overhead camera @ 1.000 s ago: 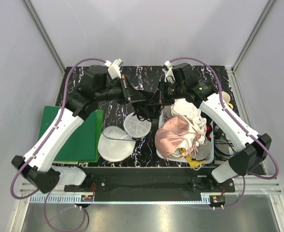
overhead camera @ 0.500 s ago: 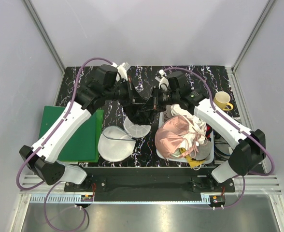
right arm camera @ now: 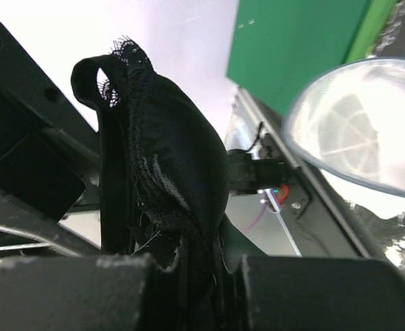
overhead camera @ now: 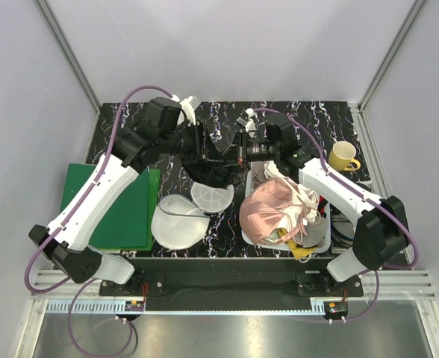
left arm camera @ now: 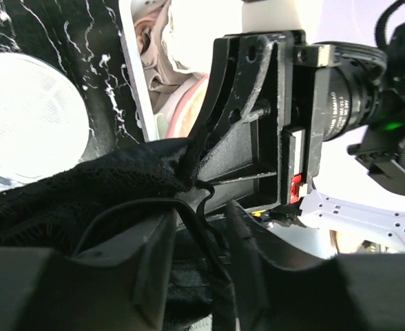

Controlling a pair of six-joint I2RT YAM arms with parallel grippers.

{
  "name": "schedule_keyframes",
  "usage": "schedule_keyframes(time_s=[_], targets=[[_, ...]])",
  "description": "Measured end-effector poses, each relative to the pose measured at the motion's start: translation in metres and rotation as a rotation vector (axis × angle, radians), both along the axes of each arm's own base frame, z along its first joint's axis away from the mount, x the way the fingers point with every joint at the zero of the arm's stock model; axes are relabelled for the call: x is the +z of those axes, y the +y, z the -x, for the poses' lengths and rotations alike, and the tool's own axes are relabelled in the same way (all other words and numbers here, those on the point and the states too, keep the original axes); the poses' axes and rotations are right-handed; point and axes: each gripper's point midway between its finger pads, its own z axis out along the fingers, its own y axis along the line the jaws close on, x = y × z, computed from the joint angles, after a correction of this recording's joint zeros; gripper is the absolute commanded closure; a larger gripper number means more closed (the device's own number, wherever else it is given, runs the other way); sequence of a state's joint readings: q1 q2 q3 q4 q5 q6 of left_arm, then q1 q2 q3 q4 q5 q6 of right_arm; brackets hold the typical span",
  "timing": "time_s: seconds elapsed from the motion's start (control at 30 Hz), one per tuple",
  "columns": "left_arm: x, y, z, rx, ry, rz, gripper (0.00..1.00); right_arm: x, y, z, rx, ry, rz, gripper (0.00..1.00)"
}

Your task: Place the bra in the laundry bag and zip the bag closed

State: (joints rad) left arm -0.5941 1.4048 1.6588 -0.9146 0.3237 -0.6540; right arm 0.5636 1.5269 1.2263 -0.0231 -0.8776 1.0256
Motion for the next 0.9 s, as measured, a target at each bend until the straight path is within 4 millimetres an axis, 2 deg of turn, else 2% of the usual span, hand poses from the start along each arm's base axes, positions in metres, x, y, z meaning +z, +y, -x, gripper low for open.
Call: schedule_keyframes(time_s=[0.2,0.4,0.9], targets=[[0.009,0.004,0.001,-0.001,-0.015,-0.019,0.47,0.011,0.003,0.004,0.043,0.013,-0.053,1.00],[0.015,0.006,0.002,-0.005,-0.007,-0.038,0.43,0.012,0.003,0.008,0.062,0.016,-0.060,1.00],[0.026,0.014,0.010,0.004,0.013,-0.065,0.37,-0.007,0.002,0.009,0.083,0.013,-0.016,1.00]])
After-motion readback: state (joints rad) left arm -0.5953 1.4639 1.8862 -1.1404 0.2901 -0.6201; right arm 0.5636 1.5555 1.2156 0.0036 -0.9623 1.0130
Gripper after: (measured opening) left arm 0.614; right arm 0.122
